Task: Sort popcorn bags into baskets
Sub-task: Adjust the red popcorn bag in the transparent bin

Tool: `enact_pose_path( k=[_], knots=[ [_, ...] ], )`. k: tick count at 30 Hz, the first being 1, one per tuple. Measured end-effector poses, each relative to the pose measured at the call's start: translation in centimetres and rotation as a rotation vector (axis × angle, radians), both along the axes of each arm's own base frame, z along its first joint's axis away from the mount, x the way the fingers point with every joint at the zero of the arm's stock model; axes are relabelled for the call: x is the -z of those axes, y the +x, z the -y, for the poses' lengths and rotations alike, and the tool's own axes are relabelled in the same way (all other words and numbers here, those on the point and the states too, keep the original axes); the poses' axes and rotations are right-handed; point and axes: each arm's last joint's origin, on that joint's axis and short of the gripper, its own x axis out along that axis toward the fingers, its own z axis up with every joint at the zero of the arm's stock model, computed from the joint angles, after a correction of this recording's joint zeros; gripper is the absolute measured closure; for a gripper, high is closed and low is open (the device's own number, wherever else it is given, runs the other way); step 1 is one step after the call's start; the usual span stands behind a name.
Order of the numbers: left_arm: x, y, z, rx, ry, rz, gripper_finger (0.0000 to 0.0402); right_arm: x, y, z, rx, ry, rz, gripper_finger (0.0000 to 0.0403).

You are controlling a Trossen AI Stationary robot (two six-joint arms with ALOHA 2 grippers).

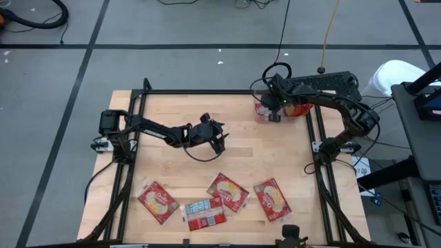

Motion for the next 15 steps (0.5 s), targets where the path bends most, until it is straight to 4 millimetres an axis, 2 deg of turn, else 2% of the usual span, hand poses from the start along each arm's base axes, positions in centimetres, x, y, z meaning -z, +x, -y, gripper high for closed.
enact_pose_path(
  k=[6,10,12,15],
  knots=[
    [0.0,-0.1,-0.7,-0.029,-0.018,0.008,0.016,-0.2,0.4,-0.9,0.109,0.026,0.003,0.0403],
    [0.0,-0.1,-0.7,-0.043,-0.044,0.023,0.016,-0.9,0.5,-1.1,0.18,0.033,0.068,0.0403],
    [0.1,-0.1,-0.7,-0.052,-0.058,0.023,0.016,-1.2,0.6,-0.9,0.343,0.039,0.135,0.0403],
    [0.2,-0.3,-1.0,-0.082,-0.077,0.02,0.016,-1.8,0.3,-0.7,0.698,0.127,0.284,0.0403]
  ],
)
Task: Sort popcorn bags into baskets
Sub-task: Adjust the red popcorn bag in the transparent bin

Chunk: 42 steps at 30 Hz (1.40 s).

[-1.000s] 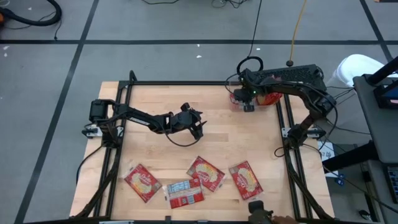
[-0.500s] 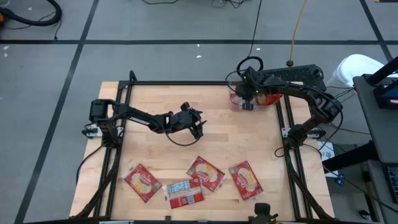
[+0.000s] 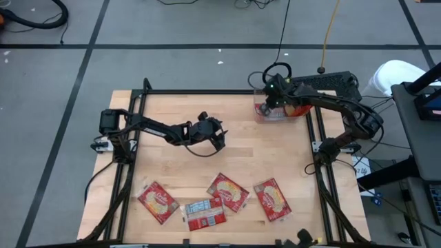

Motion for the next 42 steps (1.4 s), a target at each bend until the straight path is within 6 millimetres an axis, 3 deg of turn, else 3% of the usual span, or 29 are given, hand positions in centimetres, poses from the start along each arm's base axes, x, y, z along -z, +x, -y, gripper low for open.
enact_pose_path(
  k=[4,10,14,17,27,31,42],
  knots=[
    [-0.1,-0.2,-1.1,-0.074,-0.027,0.035,0.016,-1.8,-0.1,0.1,0.163,0.147,0.067,0.0389],
    [-0.2,-0.6,-3.0,-0.115,-0.132,0.082,0.016,-4.9,-0.3,0.2,0.319,0.355,0.173,0.0323],
    [-0.7,-0.7,-3.0,-0.068,-0.179,0.106,0.016,-7.3,0.4,0.3,0.39,0.38,0.253,0.0274],
    [-2.1,-0.9,-2.6,-0.057,-0.226,0.123,0.016,-8.1,0.7,0.7,0.461,0.393,0.31,0.025],
    [-10.1,-1.9,-2.4,-0.074,-0.254,0.177,0.016,-6.8,1.0,1.4,0.611,0.554,0.322,0.0239],
    [-10.8,-2.5,-2.2,-0.075,-0.292,0.18,0.016,-5.7,0.9,2.4,0.636,0.574,0.301,0.0239],
    [-11.0,-2.7,-1.8,-0.082,-0.305,0.179,0.016,-3.1,0.4,4.4,0.448,0.572,0.171,0.0239]
  ],
)
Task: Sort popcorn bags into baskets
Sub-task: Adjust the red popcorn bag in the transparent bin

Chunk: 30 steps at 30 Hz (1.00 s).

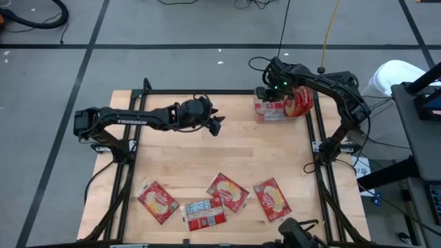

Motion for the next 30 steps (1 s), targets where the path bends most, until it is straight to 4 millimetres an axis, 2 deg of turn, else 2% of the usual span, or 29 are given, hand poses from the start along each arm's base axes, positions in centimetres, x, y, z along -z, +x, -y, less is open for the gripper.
enact_pose_path(
  k=[7,14,22,30],
  knots=[
    [0.0,0.2,0.8,-0.034,-0.073,0.041,0.016,1.6,0.8,1.0,-0.168,-0.071,-0.008,0.0227],
    [-0.1,0.4,1.9,-0.04,-0.141,0.08,0.016,4.2,1.2,1.5,-0.281,-0.02,-0.078,0.0206],
    [0.0,0.4,1.7,0.02,-0.187,0.077,0.016,5.6,1.3,1.9,-0.299,-0.035,-0.163,0.0179],
    [0.2,0.2,1.1,0.014,-0.189,0.049,0.016,6.2,1.6,1.2,-0.49,-0.083,-0.176,0.0173]
  ],
)
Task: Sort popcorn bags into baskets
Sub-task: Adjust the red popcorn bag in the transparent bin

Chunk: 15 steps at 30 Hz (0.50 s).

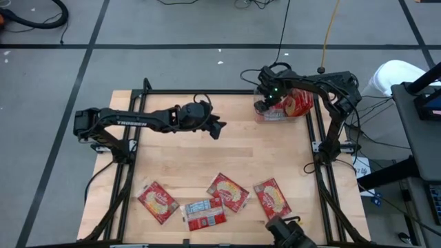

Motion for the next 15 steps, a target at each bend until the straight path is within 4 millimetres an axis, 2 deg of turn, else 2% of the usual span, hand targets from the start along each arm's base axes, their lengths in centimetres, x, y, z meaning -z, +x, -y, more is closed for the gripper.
enact_pose_path(
  k=[5,9,15],
  knots=[
    [0.0,0.0,-0.2,0.001,0.013,-0.006,0.016,1.1,-0.2,-0.9,0.019,0.004,-0.065,0.0173],
    [0.1,-0.1,-0.2,0.001,0.012,-0.011,0.016,2.1,-0.4,-1.5,0.068,0.021,-0.054,0.0174],
    [0.1,-0.1,-0.2,0.002,0.014,-0.012,0.016,2.8,-0.5,-1.6,0.029,0.006,-0.034,0.0174]
  ],
)
